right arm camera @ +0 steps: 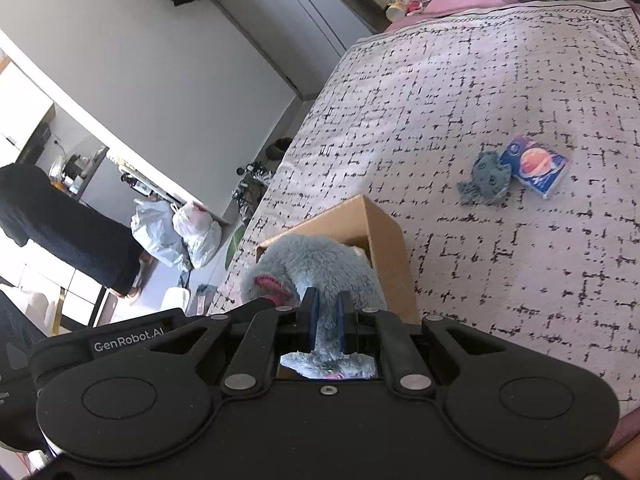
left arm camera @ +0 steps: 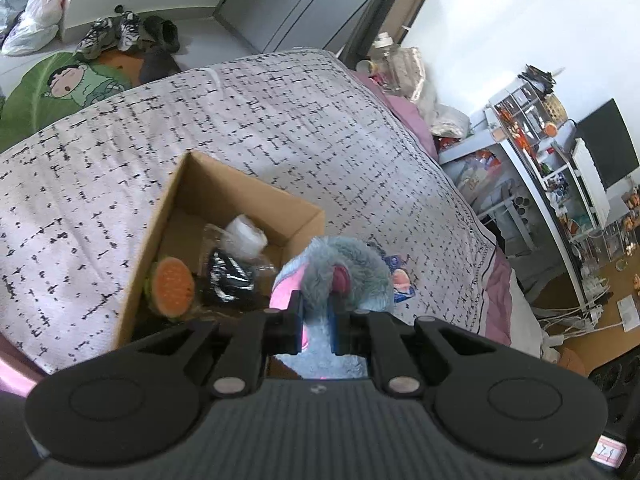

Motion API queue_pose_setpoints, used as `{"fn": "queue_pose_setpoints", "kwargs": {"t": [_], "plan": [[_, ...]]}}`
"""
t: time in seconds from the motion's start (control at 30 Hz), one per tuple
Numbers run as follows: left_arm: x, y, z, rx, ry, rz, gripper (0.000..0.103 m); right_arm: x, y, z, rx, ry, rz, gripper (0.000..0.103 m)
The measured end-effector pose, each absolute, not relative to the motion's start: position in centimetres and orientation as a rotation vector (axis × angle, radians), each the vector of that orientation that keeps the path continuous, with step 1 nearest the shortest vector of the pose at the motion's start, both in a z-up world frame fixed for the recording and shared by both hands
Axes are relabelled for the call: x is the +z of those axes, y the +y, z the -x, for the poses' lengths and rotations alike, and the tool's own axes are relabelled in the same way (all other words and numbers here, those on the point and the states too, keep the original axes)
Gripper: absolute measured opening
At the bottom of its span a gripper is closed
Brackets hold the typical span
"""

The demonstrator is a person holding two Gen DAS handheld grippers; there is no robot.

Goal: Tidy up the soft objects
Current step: 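Carry the grey plush with both tools over the box, then lower the grey plush into the box and open both tools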

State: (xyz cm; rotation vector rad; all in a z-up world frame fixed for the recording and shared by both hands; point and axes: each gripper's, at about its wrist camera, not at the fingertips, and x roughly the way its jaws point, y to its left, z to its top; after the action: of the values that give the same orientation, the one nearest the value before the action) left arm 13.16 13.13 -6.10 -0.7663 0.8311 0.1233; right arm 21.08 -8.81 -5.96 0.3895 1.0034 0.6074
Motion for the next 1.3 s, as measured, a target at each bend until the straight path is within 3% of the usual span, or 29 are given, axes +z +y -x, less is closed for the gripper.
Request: {"fn": "queue_pose_setpoints", "kwargs": {"t": [0.47, 0.8, 0.93, 1.03, 1.2, 1.3], "plan": [[-8.7, 15.7, -12.5, 0.153, 0.878, 0.801, 0.011, -8.0, -5.9, -20.5, 0.596, 1.059, -0.343, 0.010], [-9.1, 15.8, -12.9, 0.181, 0.941, 0.778, 0.016, -7.7, -6.8, -20.3, 0.591, 1.061, -0.333, 0.041], [-8.7, 15.4, -13.1, 0.185, 0.948, 0.759, 0.016, -7.0, -7.8, -20.1, 0.598, 1.048, -0.326, 0.044], [-8.4, 14.9, -13.1, 0.188, 0.953, 0.749, 0.025, -6.8, -8.5, -20.1, 0.600, 1.036, -0.320, 0.053], [-7.9, 13.9, -13.4, 0.188, 0.957, 0.728, 0.041, -6.5, -10.0, -20.1, 0.597, 1.013, -0.308, 0.058], [-7.5, 13.3, -13.6, 0.183, 0.955, 0.713, 0.046, -6.5, -11.2, -20.2, 0.581, 0.997, -0.297, 0.064]]}}
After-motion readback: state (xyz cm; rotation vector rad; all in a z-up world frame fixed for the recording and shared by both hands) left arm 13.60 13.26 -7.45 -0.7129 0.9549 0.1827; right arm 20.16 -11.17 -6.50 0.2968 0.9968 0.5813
